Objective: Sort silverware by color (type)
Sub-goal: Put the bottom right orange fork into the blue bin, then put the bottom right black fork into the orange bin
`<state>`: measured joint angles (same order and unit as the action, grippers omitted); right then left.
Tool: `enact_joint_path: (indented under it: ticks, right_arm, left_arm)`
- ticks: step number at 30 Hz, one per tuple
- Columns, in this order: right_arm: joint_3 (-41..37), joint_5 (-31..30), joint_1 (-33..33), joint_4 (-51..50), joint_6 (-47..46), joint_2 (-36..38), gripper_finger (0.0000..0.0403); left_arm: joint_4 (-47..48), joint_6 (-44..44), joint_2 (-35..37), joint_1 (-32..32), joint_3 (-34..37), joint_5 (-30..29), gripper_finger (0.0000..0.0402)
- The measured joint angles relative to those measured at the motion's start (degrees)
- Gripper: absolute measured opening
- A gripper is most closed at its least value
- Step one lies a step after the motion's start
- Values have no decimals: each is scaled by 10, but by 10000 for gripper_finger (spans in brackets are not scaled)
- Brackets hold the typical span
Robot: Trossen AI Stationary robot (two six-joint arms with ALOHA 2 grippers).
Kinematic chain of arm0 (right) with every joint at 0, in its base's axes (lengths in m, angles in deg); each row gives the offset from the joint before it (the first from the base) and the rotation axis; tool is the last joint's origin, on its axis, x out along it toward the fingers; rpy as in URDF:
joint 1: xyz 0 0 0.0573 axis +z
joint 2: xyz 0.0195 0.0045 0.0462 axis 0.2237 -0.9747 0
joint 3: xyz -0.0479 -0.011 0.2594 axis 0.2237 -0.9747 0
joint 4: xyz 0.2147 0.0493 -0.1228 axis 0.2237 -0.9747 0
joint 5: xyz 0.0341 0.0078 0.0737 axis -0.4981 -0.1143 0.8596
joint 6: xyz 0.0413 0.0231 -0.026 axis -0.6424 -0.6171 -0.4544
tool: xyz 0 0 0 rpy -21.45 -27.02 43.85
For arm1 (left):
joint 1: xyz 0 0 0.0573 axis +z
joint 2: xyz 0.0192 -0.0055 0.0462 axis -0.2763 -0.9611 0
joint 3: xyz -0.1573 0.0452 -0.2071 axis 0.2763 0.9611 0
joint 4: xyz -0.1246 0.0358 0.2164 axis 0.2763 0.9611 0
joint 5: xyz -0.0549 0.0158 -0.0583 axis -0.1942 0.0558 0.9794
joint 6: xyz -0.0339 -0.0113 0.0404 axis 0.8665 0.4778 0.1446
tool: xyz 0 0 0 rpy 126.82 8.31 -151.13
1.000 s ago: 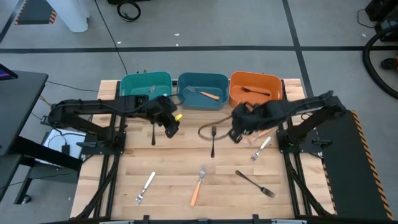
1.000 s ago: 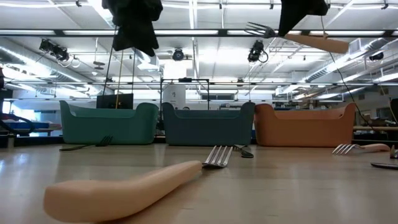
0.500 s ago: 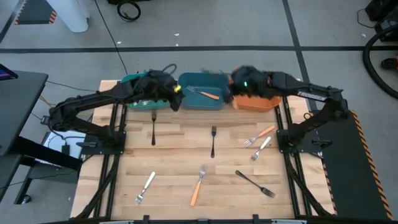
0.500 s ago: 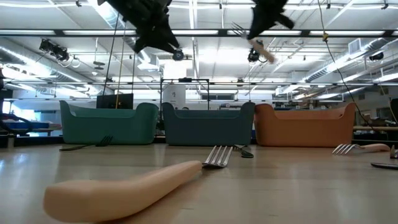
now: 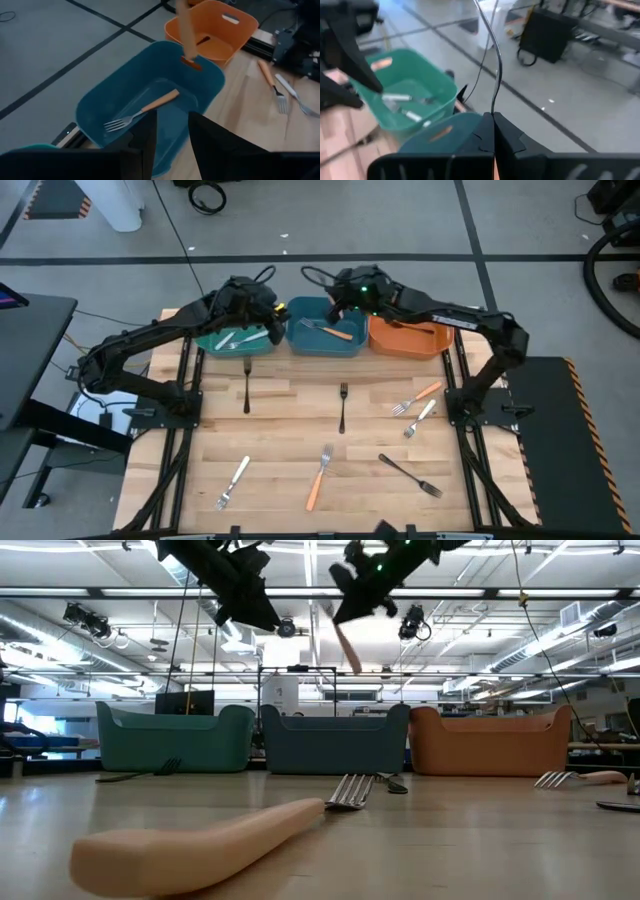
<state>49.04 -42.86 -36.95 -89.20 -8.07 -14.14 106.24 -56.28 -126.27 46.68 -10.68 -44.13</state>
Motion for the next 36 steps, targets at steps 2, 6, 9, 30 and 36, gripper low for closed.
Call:
enact_joint_path:
  ticks: [2, 6, 9, 30, 36]
  right_arm:
    - [0, 32, -10, -3, 0, -18, 1]
    - [0, 105, -32, -14, 9, -53, 2]
    - [0, 128, -43, -22, 15, -73, 2]
    - [0, 171, -74, -75, 159, -105, 55]
    - [0, 90, -74, -66, 160, -64, 61]
  left_arm:
    - [1, -13, 0, 4, 0, 2, 121]
    - [10, -28, 0, 8, 0, 1, 121]
    - [15, -32, 0, 7, 0, 1, 121]
    - [9, 32, 0, 52, 0, -1, 121]
    - [-5, 32, 0, 66, 0, -1, 121]
